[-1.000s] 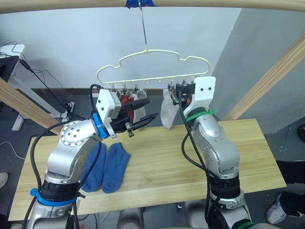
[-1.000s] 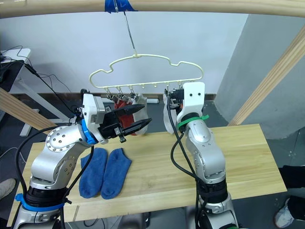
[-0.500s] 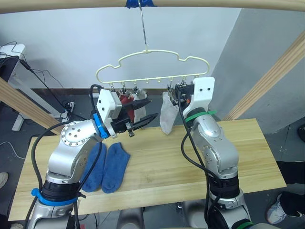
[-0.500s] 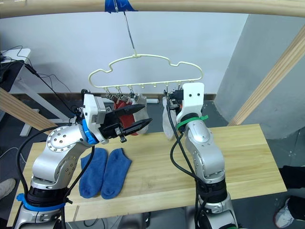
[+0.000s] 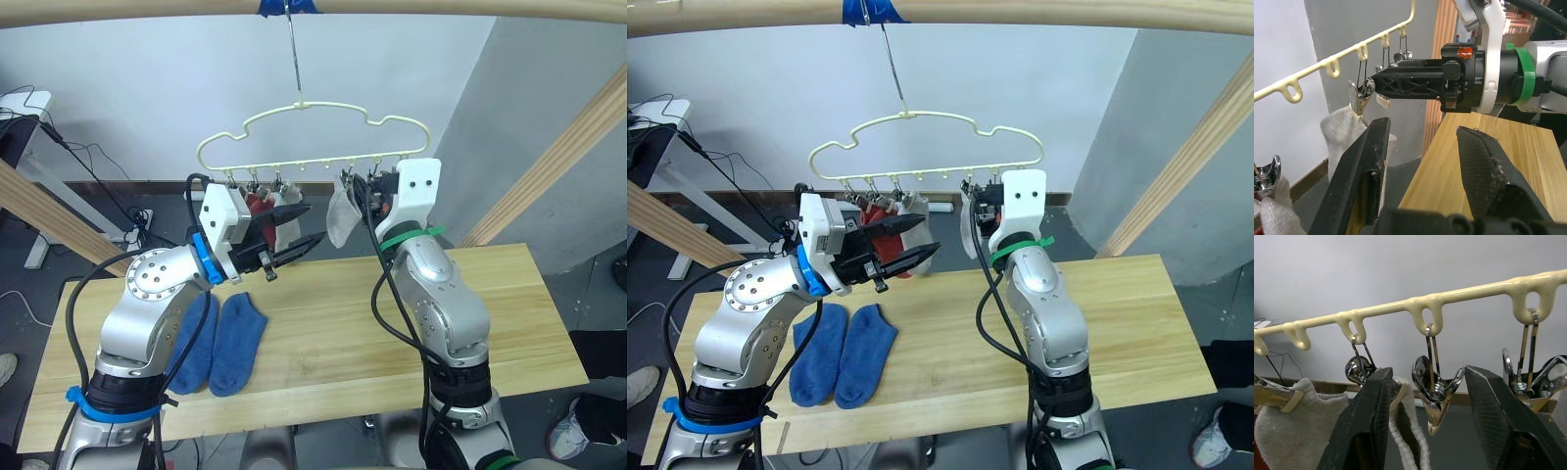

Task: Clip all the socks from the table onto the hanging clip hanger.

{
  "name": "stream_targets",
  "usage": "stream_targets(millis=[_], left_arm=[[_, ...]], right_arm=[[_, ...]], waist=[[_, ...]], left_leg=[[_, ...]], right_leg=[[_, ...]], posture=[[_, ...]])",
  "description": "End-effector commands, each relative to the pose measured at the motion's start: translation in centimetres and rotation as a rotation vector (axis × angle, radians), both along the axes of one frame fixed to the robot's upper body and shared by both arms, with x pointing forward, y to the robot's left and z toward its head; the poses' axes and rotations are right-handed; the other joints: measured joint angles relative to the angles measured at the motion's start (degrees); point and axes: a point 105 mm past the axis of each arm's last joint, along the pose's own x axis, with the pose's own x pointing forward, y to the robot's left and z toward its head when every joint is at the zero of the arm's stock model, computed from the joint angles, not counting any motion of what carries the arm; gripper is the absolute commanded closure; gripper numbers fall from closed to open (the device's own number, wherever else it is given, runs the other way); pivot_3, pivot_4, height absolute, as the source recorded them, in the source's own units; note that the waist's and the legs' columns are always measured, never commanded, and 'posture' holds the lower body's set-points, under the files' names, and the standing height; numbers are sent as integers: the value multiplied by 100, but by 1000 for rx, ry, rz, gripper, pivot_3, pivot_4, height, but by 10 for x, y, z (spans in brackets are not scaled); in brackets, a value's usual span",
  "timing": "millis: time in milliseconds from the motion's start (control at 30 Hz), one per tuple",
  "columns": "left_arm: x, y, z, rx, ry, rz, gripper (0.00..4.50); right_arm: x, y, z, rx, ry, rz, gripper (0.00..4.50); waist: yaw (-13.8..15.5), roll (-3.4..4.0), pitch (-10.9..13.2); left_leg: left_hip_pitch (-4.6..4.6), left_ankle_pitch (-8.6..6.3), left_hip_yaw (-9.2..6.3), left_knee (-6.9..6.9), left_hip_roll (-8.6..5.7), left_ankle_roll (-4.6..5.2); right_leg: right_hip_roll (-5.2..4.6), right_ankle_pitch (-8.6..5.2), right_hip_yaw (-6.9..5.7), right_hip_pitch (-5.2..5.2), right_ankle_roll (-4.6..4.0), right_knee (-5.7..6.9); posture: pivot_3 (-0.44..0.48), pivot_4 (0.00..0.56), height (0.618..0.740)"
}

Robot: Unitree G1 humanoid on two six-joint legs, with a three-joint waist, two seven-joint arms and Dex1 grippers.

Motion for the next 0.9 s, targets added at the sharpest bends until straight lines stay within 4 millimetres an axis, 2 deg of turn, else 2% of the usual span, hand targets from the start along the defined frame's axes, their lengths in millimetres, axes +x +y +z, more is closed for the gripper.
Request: stream_targets(millis=[33,333,533,900], left_arm=[[-4,-5,7,1,-47,-19,2133],[-4,-6,7,2,-48,-22,2133],[-4,-6,8,1,-49,-20,2133],[-4,-8,7,-1,-48,-28,2133]], right_arm=[[-5,3,17,63,-37,2,2132],[-9,17,19,95,-30,30,2132],[-6,9,22,120,-36,-18,2132],[-9,13,22,191,7,-8,2132]], waist=[[3,0,-1],[2,0,-2],[3,0,-2],[1,0,-3]], left_leg=[[0,0,-1,0,0,0],[0,0,0,1,0,0],[0,0,0,1,0,0],[0,0,1,1,0,0]], right_leg=[[0,0,-1,0,0,0],[-1,0,0,0,0,1],[-1,0,0,0,0,1],[-1,0,0,0,0,2]], posture=[[-138,235,740],[-137,234,740],[-137,234,740],[-146,228,740]])
